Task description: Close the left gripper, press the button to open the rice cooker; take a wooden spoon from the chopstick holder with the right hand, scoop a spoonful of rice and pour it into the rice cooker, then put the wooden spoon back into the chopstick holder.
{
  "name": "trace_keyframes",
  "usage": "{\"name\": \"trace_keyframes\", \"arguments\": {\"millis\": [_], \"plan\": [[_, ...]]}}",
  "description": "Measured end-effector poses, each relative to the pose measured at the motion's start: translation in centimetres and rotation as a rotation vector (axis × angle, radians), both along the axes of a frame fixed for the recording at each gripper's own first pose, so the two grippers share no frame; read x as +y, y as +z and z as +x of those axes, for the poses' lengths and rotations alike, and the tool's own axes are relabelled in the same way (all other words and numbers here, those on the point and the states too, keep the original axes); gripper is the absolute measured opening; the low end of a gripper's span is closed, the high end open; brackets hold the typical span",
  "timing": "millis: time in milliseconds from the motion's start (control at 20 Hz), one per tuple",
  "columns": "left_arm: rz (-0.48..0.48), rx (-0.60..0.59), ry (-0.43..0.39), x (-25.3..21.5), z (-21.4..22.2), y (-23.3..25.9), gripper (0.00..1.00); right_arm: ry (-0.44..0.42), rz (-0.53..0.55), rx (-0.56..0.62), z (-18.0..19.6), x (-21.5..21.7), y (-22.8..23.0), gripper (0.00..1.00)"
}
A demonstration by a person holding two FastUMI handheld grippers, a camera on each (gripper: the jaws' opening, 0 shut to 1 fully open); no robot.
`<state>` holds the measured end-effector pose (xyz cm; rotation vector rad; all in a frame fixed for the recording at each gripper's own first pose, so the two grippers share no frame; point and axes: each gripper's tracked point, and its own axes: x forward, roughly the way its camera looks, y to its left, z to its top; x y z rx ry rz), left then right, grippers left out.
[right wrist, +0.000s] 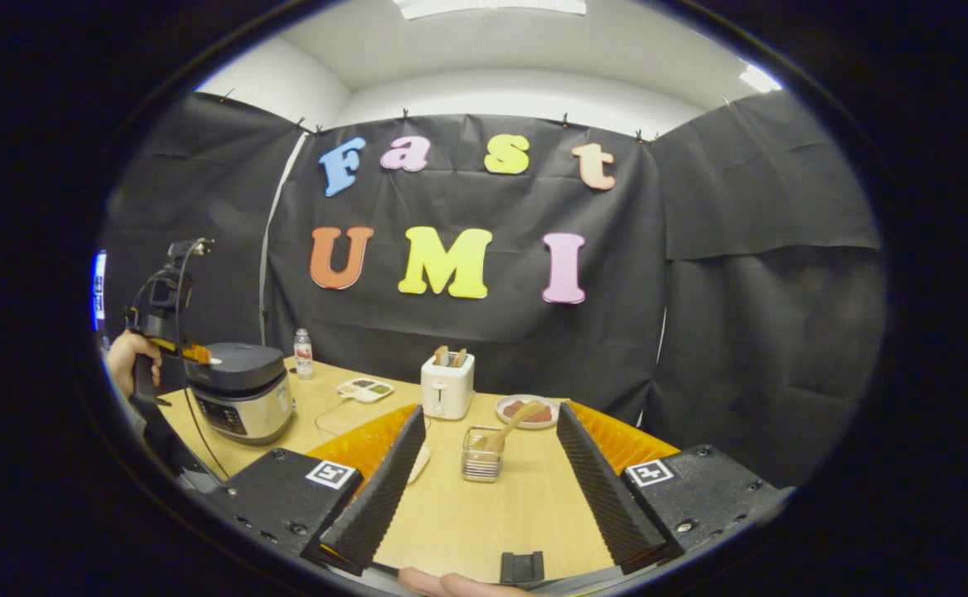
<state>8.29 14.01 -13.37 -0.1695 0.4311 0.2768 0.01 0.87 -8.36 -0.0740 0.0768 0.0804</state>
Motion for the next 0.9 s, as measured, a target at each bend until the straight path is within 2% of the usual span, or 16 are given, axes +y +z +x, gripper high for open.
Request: {"name": "trace_keyframes", "arguments": {"millis": [50, 300, 350, 500, 900], "plan": [[0.005, -0.061, 0.001, -0.1, -0.3, 2.2, 0.0, 0.003, -0.006, -0.004, -0.2, 0.1, 0.2, 0.98], [0.009, -0.208, -0.021, -2.0, -3.3, 8.8, 0.01, 0.029, 0.001, 0.002, -0.7, 1.1, -0.2, 0.99], [0.009, -0.243, -0.039, -2.7, -3.4, 9.8, 0.14, 0.033, 0.003, 0.007, -0.7, 1.4, -0.3, 0.99], [0.054, -0.3, -0.066, -3.8, -4.5, 10.8, 0.96, 0.036, 0.002, 0.019, -0.4, 1.5, -1.0, 0.99], [0.137, -0.393, -0.141, -7.2, -9.5, 12.5, 0.94, 0.043, 0.067, 0.042, 2.3, 2.1, -4.0, 1.0]]}}
